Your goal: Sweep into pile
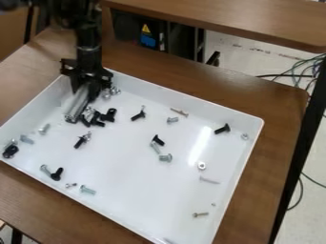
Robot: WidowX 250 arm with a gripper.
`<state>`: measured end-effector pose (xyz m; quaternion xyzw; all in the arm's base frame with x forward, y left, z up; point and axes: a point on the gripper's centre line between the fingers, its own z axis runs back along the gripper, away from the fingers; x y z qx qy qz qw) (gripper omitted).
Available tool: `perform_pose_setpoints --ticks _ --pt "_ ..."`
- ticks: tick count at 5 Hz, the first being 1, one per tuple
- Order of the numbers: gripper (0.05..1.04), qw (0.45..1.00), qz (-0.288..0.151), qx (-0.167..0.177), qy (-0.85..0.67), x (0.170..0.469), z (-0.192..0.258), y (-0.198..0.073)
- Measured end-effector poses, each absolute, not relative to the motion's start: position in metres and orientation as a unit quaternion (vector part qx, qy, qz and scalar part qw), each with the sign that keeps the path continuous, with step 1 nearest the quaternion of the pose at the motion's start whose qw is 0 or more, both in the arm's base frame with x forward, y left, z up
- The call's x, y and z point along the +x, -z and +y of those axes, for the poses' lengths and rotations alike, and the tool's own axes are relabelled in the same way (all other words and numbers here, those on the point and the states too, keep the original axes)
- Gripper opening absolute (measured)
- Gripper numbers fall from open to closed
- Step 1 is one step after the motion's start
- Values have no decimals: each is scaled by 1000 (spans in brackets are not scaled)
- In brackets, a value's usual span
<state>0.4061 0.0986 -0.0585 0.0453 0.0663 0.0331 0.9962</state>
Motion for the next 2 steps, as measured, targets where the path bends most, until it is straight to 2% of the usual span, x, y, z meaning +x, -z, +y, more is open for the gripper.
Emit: perform_pose_setpoints --ticks 2 --pt "363 993 94 46 46 399 32 64"
